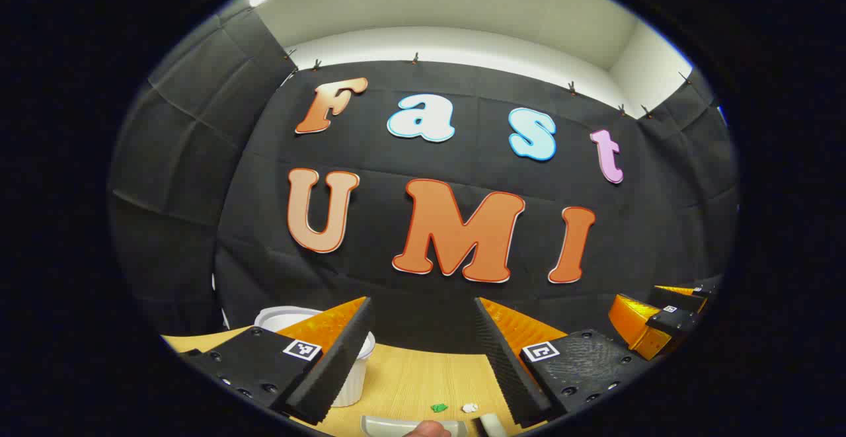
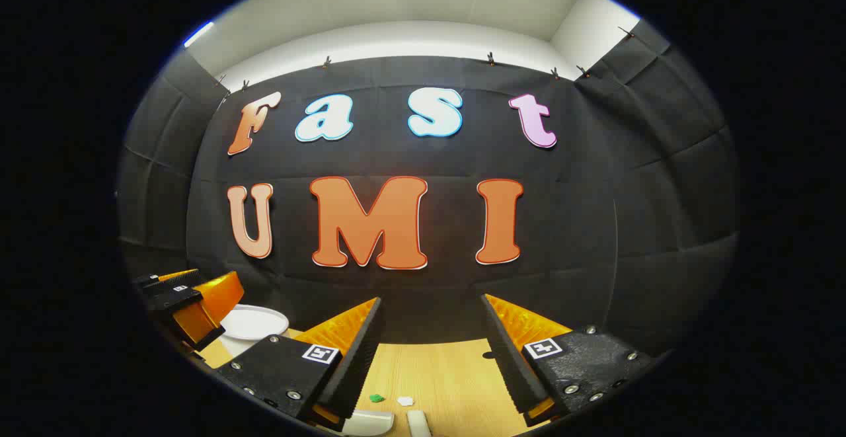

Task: Pick up the small broom and dustpan from the desktop, sweep the trash into the dustpan with the broom, and then empty the trash into the garbage bin.

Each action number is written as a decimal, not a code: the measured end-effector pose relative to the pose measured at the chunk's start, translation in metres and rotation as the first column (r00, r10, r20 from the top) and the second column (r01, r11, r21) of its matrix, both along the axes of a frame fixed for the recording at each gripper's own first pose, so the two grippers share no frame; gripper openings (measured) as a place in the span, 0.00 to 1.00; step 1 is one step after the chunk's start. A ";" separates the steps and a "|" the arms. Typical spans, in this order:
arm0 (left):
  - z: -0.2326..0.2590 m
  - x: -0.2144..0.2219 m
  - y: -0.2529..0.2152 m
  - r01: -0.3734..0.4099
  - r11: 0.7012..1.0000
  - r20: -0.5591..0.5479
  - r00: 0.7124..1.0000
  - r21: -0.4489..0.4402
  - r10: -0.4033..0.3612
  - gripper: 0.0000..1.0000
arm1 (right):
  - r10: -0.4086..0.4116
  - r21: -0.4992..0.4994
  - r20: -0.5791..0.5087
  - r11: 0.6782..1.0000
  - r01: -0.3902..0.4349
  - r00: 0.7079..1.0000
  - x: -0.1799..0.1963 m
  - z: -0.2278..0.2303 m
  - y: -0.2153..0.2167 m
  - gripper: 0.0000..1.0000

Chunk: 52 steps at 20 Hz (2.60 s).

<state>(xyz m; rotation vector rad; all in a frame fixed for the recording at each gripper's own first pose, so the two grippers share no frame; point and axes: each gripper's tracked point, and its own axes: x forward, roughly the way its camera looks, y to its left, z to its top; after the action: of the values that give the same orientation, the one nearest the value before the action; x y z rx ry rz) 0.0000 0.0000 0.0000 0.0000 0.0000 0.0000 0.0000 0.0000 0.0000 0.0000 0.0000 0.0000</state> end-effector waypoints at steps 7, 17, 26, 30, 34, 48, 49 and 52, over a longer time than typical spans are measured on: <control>0.010 0.005 -0.013 0.034 0.998 0.034 0.999 0.045 -0.036 0.94 | 0.023 0.006 0.008 1.000 -0.023 1.000 0.007 -0.002 -0.001 0.86; -0.020 0.004 -0.014 0.045 0.990 -0.040 0.998 0.131 -0.041 0.93 | 0.049 0.007 -0.056 0.999 -0.049 0.997 0.009 -0.026 0.005 0.86; -0.020 0.000 -0.008 0.034 0.985 -0.039 0.999 0.170 -0.027 0.93 | 0.060 -0.002 -0.075 0.998 -0.061 0.995 0.004 -0.035 0.014 0.92; -0.025 0.001 -0.003 0.020 0.986 -0.055 0.998 0.165 -0.011 0.93 | 0.042 -0.008 -0.086 0.999 -0.043 0.995 0.005 -0.040 0.005 0.92; -0.024 -0.003 -0.003 0.009 0.989 -0.052 0.999 0.148 -0.001 0.94 | 0.035 -0.017 -0.101 0.999 -0.037 0.994 0.004 -0.047 -0.002 0.93; -0.013 -0.005 -0.031 0.002 0.998 -0.018 1.000 0.071 0.000 0.94 | 0.061 0.012 -0.016 0.998 -0.061 0.998 0.002 -0.020 -0.004 0.93; -0.016 -0.005 -0.031 0.005 0.996 -0.029 1.000 0.088 -0.003 0.94 | 0.065 0.001 -0.020 0.998 -0.065 0.998 0.002 -0.024 -0.006 0.93; -0.059 -0.001 -0.034 0.034 0.995 -0.155 0.988 0.093 -0.019 0.94 | 0.075 -0.006 -0.135 0.997 -0.077 0.988 0.010 -0.067 -0.006 0.93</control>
<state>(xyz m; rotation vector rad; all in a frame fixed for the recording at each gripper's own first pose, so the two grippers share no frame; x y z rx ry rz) -0.0014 -0.0341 -0.0591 0.0956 0.1541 -0.0265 0.0104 -0.0061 -0.0670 -0.0109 0.1346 0.0762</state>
